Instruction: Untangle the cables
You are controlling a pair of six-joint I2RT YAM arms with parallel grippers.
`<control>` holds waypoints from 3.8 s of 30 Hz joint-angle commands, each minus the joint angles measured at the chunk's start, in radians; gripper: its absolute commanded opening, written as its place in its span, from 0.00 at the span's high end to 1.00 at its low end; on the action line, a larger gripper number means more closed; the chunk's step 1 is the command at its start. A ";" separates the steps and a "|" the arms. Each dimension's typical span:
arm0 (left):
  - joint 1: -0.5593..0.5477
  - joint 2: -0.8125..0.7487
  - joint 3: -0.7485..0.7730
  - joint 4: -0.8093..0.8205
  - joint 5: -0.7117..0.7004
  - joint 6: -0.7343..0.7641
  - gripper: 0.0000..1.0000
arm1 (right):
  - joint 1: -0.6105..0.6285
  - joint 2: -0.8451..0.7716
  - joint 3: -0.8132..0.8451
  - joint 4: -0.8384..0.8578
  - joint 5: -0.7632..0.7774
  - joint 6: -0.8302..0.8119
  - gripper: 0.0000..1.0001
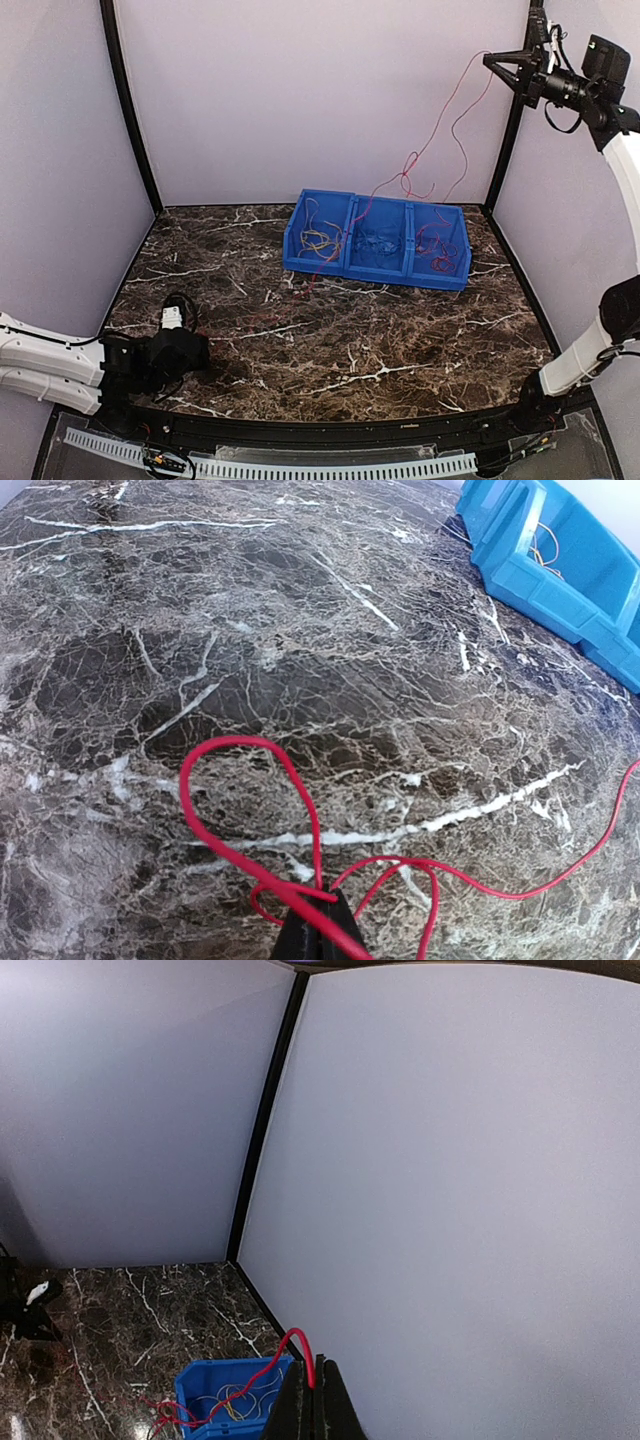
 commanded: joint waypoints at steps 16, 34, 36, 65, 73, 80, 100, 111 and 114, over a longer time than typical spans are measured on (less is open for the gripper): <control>0.004 -0.073 0.071 0.397 0.248 0.622 0.43 | 0.244 -0.223 -0.417 -0.149 -0.112 -0.141 1.00; 0.027 0.767 0.701 0.837 0.749 1.119 0.38 | 0.287 -0.223 -0.417 -0.173 -0.148 -0.156 1.00; 0.031 0.823 0.772 0.821 0.815 1.140 0.38 | 0.287 -0.229 -0.428 -0.172 -0.147 -0.158 1.00; 0.018 1.115 1.123 0.702 1.231 1.061 0.43 | 0.287 -0.240 -0.444 -0.172 -0.134 -0.161 1.00; 0.014 1.178 1.147 0.731 1.246 1.026 0.57 | 0.287 -0.232 -0.441 -0.163 -0.119 -0.162 1.00; 0.015 1.143 1.036 0.748 1.171 0.964 1.00 | 0.269 -0.225 -0.399 -0.158 -0.086 -0.153 1.00; 0.015 0.490 0.409 0.381 0.718 0.809 0.54 | 0.271 -0.154 -0.328 -0.230 -0.032 -0.262 1.00; 0.013 0.352 0.521 0.411 0.613 0.846 0.34 | 0.355 -0.175 -0.378 -0.305 0.005 -0.342 1.00; 0.013 0.423 0.558 0.546 0.643 0.846 0.34 | 0.362 -0.183 -0.390 -0.310 0.002 -0.344 1.00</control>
